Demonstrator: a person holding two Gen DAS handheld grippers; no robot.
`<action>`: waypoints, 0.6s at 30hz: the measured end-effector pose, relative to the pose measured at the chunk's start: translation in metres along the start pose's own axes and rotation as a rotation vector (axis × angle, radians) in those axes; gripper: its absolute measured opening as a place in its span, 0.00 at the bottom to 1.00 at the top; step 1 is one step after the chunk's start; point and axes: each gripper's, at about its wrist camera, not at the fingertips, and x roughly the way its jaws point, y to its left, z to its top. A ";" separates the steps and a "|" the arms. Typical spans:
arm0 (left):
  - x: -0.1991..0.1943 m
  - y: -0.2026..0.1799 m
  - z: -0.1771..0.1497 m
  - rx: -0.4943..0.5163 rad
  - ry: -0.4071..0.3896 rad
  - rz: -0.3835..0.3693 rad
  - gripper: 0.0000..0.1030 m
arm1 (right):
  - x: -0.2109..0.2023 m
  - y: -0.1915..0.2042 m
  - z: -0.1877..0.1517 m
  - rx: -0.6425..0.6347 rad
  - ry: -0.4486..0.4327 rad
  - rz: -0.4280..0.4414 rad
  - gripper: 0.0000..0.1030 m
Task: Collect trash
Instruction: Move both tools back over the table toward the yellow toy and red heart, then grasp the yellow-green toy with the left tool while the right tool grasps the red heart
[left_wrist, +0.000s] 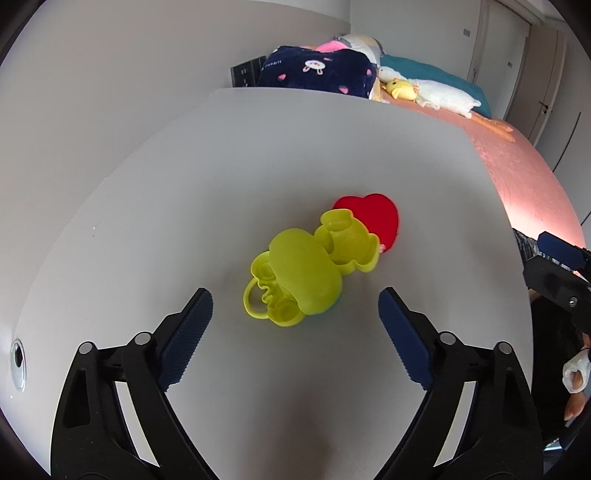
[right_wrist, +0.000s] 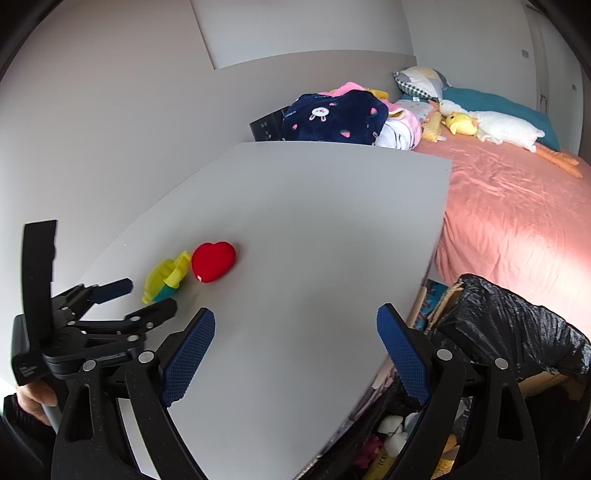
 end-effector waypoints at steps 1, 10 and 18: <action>0.002 0.001 0.001 -0.002 0.006 -0.002 0.82 | 0.002 0.001 0.001 -0.001 0.001 0.001 0.87; 0.016 0.007 0.011 0.019 0.011 -0.009 0.64 | 0.017 0.013 0.014 -0.022 0.020 0.013 0.87; 0.009 0.023 0.013 -0.033 -0.020 0.036 0.55 | 0.031 0.029 0.020 -0.055 0.045 0.028 0.87</action>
